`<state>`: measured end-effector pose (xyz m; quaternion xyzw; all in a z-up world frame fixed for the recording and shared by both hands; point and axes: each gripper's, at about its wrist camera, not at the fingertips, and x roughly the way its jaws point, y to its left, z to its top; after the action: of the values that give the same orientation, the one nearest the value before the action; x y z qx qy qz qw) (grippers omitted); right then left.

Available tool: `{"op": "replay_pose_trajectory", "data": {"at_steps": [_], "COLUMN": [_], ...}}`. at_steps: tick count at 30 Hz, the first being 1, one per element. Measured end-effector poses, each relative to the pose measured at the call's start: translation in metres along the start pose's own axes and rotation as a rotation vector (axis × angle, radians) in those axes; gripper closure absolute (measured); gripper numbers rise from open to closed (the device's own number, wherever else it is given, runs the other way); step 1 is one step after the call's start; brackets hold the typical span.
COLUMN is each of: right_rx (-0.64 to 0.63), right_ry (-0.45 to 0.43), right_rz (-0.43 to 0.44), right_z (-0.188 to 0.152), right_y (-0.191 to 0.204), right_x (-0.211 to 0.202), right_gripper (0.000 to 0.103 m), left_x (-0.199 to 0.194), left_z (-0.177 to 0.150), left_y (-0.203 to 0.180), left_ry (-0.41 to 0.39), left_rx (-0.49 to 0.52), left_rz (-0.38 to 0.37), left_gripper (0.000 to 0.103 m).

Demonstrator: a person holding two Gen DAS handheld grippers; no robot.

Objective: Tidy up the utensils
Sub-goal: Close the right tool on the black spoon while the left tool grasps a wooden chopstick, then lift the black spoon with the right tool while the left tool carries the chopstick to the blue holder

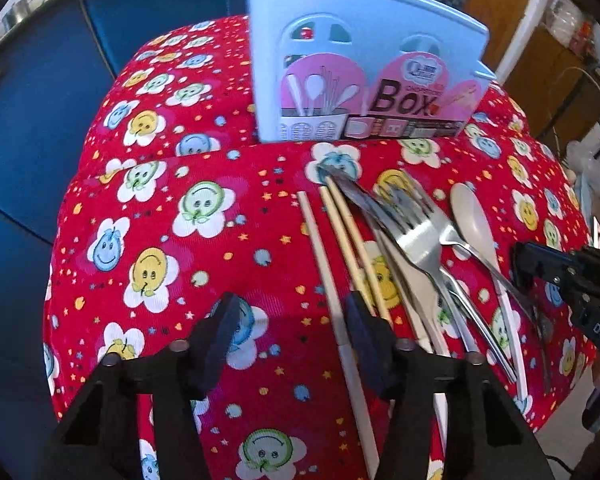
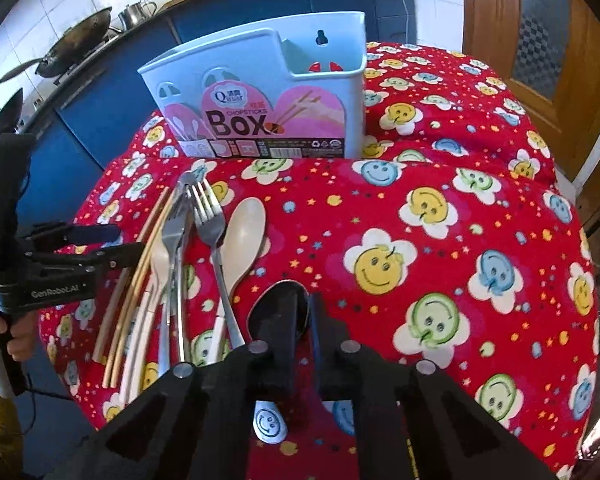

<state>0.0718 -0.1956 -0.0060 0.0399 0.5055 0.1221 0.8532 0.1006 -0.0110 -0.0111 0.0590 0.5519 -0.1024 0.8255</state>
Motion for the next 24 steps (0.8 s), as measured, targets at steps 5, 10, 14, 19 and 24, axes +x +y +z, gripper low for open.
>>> {"op": "replay_pose_trajectory", "data": {"at_steps": [5, 10, 14, 19, 24], "right_rx": [0.019, 0.005, 0.008, 0.021, 0.025], "right_ry": [-0.056, -0.139, -0.199, -0.255, -0.337], "right_rz": [0.013, 0.003, -0.010, -0.022, -0.041], "right_z": [-0.004, -0.009, -0.013, -0.014, -0.016], "right_y": [0.002, 0.010, 0.012, 0.014, 0.018], "right_x": [-0.009, -0.028, -0.043, -0.054, -0.067], "right_gripper": [0.100, 0.100, 0.100, 0.100, 0.100], "left_x": [-0.003, -0.004, -0.009, -0.025, -0.042], "left_z": [-0.001, -0.005, -0.014, -0.031, -0.043], "left_y": [-0.003, 0.007, 0.023, 0.030, 0.033], "left_ry": [-0.018, -0.043, -0.063, -0.162, -0.252], "left_rx": [-0.007, -0.081, -0.170, -0.204, -0.209], "left_rz": [-0.016, -0.077, -0.173, -0.216, -0.220], "left_gripper": [0.080, 0.095, 0.098, 0.098, 0.098]}}
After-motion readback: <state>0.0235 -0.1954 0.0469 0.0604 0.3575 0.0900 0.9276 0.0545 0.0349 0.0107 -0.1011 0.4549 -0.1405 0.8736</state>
